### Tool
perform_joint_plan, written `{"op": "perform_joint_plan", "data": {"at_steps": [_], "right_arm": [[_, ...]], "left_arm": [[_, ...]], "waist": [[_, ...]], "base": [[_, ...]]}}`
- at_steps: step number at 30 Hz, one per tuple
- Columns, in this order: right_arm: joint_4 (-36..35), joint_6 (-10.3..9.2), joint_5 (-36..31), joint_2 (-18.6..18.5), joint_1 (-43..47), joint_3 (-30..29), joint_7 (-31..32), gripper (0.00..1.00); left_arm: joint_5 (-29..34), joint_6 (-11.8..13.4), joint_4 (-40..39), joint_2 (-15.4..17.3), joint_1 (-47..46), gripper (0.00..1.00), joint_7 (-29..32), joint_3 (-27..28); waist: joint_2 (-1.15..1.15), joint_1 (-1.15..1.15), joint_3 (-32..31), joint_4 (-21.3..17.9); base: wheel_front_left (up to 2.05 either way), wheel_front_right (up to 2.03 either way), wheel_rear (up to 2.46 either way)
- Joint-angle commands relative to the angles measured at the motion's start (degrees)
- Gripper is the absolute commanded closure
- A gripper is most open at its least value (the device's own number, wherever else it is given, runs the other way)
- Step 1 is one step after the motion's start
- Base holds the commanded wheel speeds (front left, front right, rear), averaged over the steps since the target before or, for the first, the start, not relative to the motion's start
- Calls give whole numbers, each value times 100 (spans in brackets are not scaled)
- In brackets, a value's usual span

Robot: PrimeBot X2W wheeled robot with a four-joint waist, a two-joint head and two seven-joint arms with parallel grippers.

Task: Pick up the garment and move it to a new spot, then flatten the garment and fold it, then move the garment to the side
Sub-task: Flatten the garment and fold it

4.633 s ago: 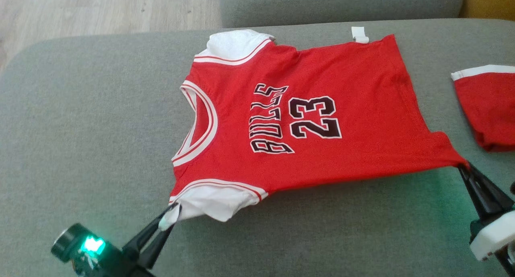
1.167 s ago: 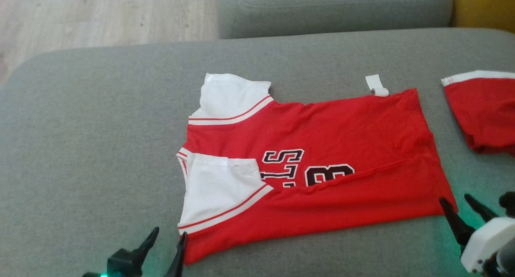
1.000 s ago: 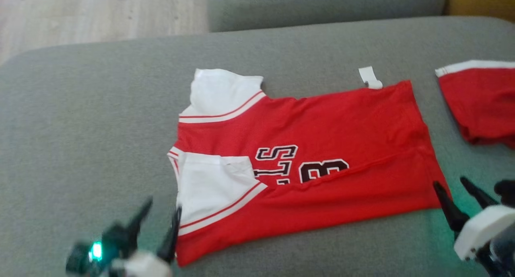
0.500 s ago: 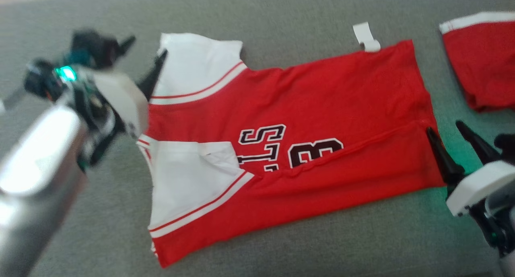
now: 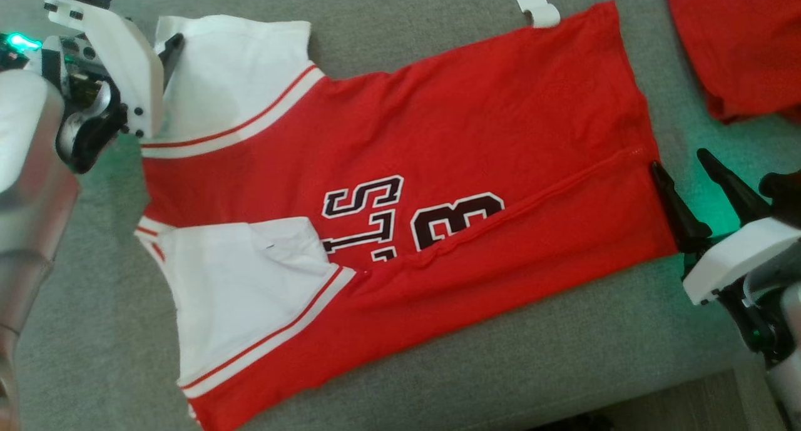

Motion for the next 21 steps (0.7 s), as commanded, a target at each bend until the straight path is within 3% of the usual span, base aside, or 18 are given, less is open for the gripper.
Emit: {"op": "perform_joint_plan", "data": {"at_steps": [1, 4, 5, 6, 7, 8, 14, 21], "right_arm": [[-109, -4, 53, -181, -31, 75, -85, 0], [-61, -4, 78, -195, -61, 93, -120, 0], [-48, -4, 85, -204, -69, 92, -129, 0], [-36, -4, 92, -215, -78, 92, -135, 0], [-26, -4, 102, -226, -91, 91, -138, 0], [-20, -4, 118, -240, -113, 93, -131, 0], [-102, -4, 371, -354, -608, 204, 59, 0], [334, -4, 1043, -365, -1870, 799, 965, 0]], "left_arm": [[70, -28, -51, 245, -320, 0, -13, 157], [74, -68, 122, 233, -382, 0, -91, 94], [72, -80, 168, 225, -405, 20, -112, 70], [63, -93, 201, 213, -428, 54, -133, 43], [55, -104, 216, 201, -453, 70, -184, 21], [51, -114, 230, 190, -475, 100, -236, -8], [55, -148, 179, 154, -650, 100, -665, -227], [-136, -153, -70, 143, -872, 100, -961, -625]], "waist": [[0, -1, 79, -73], [0, -1, 119, -91], [0, -1, 131, -91], [0, -1, 143, -88], [0, -1, 153, -81], [0, -1, 160, -71], [0, -1, 106, 32], [0, -1, 59, 245]], "base": [[0, 0, 0], [0, 0, 0], [0, 0, 0], [0, 0, 0], [0, 0, 0], [0, 0, 0], [0, 0, 0], [0, 0, 0]]}}
